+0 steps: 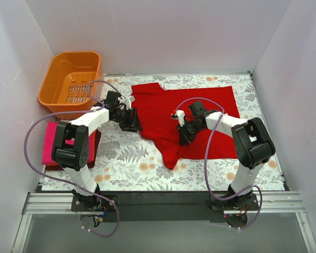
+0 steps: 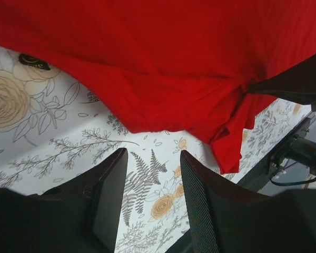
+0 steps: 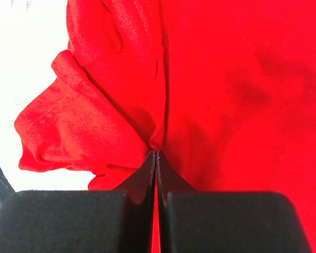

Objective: Fold and stack the t-shirts
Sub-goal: Flatten the tshirt out

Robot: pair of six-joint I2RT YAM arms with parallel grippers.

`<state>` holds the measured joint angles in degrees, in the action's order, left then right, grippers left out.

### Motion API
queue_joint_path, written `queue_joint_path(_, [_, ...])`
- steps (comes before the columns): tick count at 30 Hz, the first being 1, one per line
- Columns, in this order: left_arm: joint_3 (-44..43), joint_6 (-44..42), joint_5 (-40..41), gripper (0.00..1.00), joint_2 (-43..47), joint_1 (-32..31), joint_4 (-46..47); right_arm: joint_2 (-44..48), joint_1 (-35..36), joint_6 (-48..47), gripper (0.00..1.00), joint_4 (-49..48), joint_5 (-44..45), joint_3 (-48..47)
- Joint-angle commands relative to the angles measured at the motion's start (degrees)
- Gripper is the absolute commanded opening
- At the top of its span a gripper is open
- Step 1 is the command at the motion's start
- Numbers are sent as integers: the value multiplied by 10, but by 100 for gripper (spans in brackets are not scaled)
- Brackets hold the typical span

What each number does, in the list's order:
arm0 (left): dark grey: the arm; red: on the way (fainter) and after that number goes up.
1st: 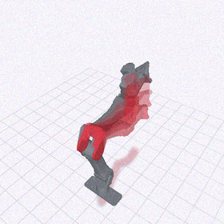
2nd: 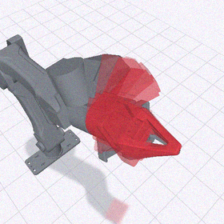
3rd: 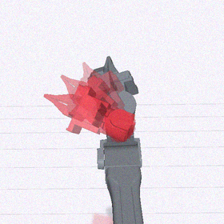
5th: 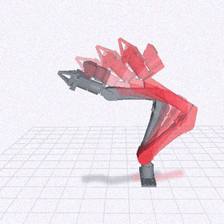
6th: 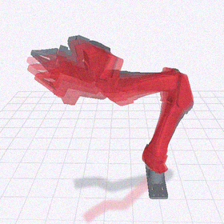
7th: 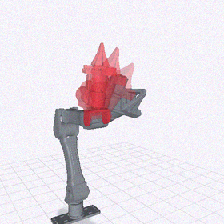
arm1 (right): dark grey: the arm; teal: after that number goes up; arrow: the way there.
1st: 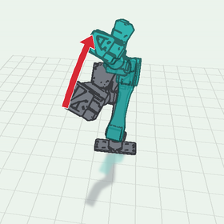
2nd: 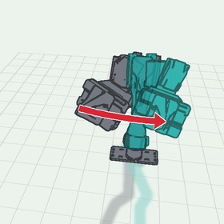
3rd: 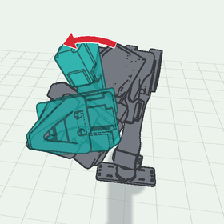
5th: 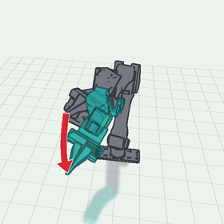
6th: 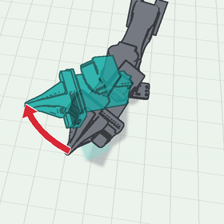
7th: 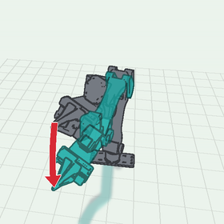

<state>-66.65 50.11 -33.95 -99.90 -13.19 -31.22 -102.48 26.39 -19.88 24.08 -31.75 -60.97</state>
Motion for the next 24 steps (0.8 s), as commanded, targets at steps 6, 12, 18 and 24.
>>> queue_joint_path(6, [28, 52, -32, 46, -53, -12, 60, 10, 2, -5, 1, 10, -18, -1])
queue_joint_path(12, [43, 74, -48, 40, -64, -19, 100, 27, 7, -10, 1, 13, -25, 2])
queue_joint_path(18, [38, 59, -38, 18, -42, -18, 102, 48, 34, -18, 1, 17, -31, 9])
queue_joint_path(24, [40, 38, -27, 0, 3, -13, 76, 72, 68, -24, 1, 18, -32, 14])
